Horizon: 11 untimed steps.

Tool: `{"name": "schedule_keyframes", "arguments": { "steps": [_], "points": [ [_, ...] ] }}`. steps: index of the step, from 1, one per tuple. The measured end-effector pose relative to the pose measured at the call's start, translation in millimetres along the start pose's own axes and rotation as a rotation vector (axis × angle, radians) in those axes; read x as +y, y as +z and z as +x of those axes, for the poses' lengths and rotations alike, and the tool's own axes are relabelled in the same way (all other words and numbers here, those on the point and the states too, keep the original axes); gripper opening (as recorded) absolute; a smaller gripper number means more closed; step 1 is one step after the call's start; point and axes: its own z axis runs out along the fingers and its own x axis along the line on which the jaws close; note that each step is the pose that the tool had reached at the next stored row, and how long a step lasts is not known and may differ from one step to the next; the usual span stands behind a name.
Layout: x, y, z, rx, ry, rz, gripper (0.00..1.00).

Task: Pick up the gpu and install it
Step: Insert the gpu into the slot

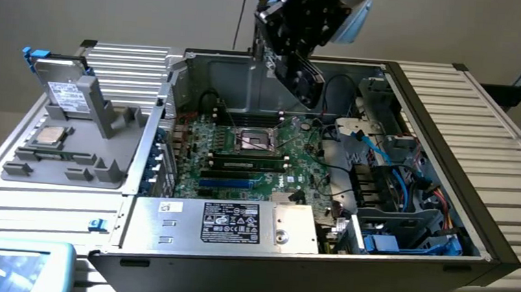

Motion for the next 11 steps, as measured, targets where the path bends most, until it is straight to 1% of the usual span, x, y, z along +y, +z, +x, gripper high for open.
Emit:
{"name": "schedule_keyframes", "arguments": {
  "steps": [11],
  "points": [
    [-0.2, 1.9, 0.0, 0.0206, -0.199, 0.0064, 0.29]
  ]
}}
